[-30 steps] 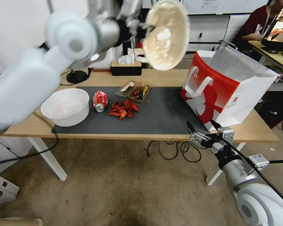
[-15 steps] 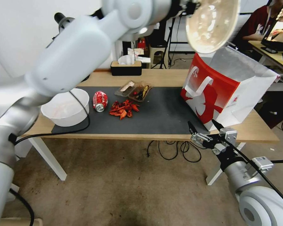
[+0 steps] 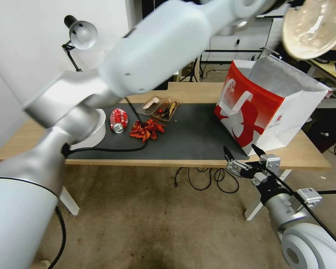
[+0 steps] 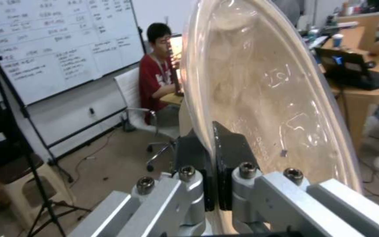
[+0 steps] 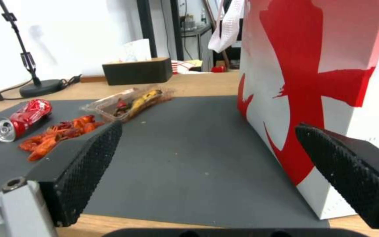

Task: Pick up the trash from the table and place it into the takeout bag.

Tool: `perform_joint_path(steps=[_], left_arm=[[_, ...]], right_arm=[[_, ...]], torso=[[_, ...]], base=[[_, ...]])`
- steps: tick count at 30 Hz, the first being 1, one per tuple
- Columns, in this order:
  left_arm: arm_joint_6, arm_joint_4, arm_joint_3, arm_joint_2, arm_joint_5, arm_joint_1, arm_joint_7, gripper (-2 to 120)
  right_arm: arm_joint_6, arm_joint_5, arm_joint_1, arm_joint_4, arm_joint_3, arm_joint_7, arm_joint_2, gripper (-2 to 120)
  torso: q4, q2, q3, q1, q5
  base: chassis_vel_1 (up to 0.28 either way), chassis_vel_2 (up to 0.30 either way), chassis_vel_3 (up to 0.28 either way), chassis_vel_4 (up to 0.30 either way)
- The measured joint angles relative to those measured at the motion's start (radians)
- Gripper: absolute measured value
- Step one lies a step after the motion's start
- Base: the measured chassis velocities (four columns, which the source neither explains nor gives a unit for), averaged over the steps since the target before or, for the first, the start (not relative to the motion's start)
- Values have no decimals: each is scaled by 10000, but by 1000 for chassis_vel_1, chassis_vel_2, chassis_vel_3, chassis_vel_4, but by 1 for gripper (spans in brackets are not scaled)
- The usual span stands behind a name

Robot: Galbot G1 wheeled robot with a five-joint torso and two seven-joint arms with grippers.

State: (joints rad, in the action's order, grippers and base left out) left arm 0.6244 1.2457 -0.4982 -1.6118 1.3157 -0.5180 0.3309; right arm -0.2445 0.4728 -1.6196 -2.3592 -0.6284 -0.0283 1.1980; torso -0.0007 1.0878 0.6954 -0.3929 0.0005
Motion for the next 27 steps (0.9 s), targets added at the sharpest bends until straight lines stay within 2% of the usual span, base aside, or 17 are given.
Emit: perform_joint_path(steps=[2,6,19,21,22,25,26,27], left_arm=[[-110,-547,-42,-73,-468,117,-125,0],[-198,-768,-118,-54,-841,457,-223,0],[-167,-374,-221,0,-865,849,-194,1],[-156,-279,-237,5,-840,922,-187,11],[-156,-279,-237,5,-840,922,-187,11],[-134,-145,-269,17,-822,1066,-97,28],[-134,-145,-269,17,-822,1066,-97,28],[-120,-85,-273,19,-814,1111,-58,33]], right_arm=[[11,-7,-1,2,-21,0,32,100],[36,-17,10,53,-39,0,65,100],[57,-85,355,419,169,-4,140,100],[62,-86,351,418,158,-6,136,100],[62,-86,351,418,158,-6,136,100],[78,-86,285,408,126,-7,140,100],[78,-86,285,408,126,-7,140,100],[81,-85,283,408,130,-8,152,100]], torso=[[7,0,0,1,-5],[11,0,1,-1,-7],[8,0,1,0,-6],[6,0,1,0,-6],[6,0,1,0,-6],[7,0,1,0,-6],[7,0,1,0,-6],[6,0,0,0,-6]], base=[[0,0,0,0],[0,0,0,0],[0,0,0,0],[0,0,0,0],[0,0,0,0],[0,0,0,0],[0,0,0,0],[0,0,0,0]])
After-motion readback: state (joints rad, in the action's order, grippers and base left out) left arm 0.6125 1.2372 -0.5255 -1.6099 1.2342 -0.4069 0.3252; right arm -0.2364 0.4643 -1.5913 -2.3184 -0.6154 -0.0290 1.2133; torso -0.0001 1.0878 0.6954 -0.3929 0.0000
